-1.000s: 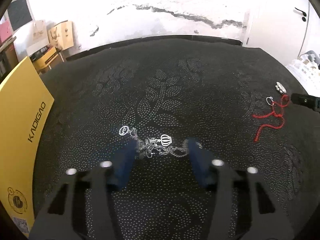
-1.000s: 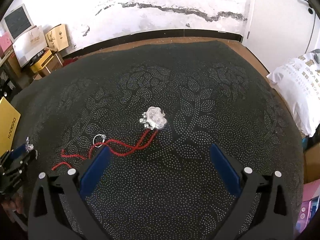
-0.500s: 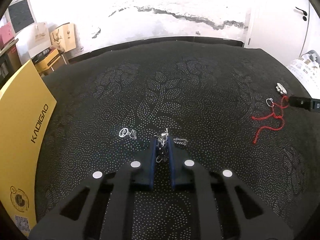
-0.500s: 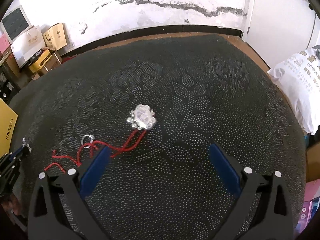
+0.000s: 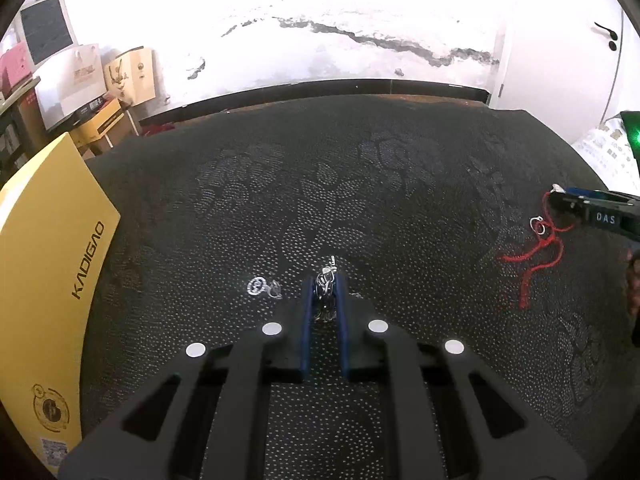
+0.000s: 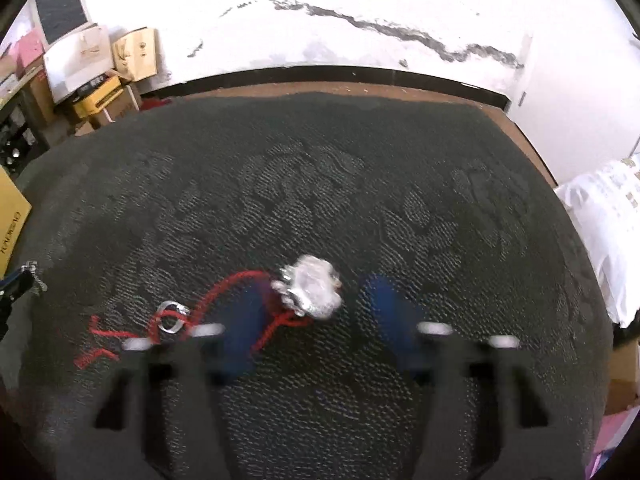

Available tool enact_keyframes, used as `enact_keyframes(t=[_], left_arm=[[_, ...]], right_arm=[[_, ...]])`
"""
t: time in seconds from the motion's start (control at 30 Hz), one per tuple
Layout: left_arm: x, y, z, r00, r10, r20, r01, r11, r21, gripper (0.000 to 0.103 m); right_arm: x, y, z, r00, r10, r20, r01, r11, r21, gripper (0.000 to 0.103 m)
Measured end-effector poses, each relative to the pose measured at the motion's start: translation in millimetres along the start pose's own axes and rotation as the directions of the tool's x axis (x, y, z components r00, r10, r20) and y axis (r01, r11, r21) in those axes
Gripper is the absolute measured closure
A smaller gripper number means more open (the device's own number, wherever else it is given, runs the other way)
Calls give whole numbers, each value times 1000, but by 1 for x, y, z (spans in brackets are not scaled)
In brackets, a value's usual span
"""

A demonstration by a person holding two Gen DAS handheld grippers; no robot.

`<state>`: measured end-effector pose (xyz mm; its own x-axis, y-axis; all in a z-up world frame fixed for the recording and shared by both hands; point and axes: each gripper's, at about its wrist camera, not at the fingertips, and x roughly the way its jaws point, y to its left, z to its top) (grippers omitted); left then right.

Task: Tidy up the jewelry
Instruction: 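Grasp the silver chain with the left tool while the right tool grasps the silver pendant, then carry the chain and pendant with red cord over the white box with both tools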

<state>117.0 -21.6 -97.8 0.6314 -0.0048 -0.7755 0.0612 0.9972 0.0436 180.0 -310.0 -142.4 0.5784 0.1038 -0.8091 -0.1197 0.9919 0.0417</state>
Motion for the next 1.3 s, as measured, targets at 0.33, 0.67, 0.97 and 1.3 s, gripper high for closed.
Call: enact_keyframes(t=[0.33, 0.67, 0.97, 1.3], left_arm=[[-26, 6, 20, 1000, -27, -5, 27, 1000, -14, 93], [-106, 34, 55, 999, -33, 32, 35, 999, -33, 93], [-188, 116, 64, 994, 13, 110, 2, 992, -130, 93], [-248, 239, 27, 982, 129, 138, -86, 957, -278, 93]], right_arm=[[-47, 14, 16, 997, 53, 50, -54, 998, 19, 76], [-149, 71, 40, 983, 102, 151, -94, 994, -60, 76], [-211, 178, 53, 960, 222, 171, -188, 963, -194, 76], [-259, 365, 62, 899, 419, 129, -343, 855, -389, 76]])
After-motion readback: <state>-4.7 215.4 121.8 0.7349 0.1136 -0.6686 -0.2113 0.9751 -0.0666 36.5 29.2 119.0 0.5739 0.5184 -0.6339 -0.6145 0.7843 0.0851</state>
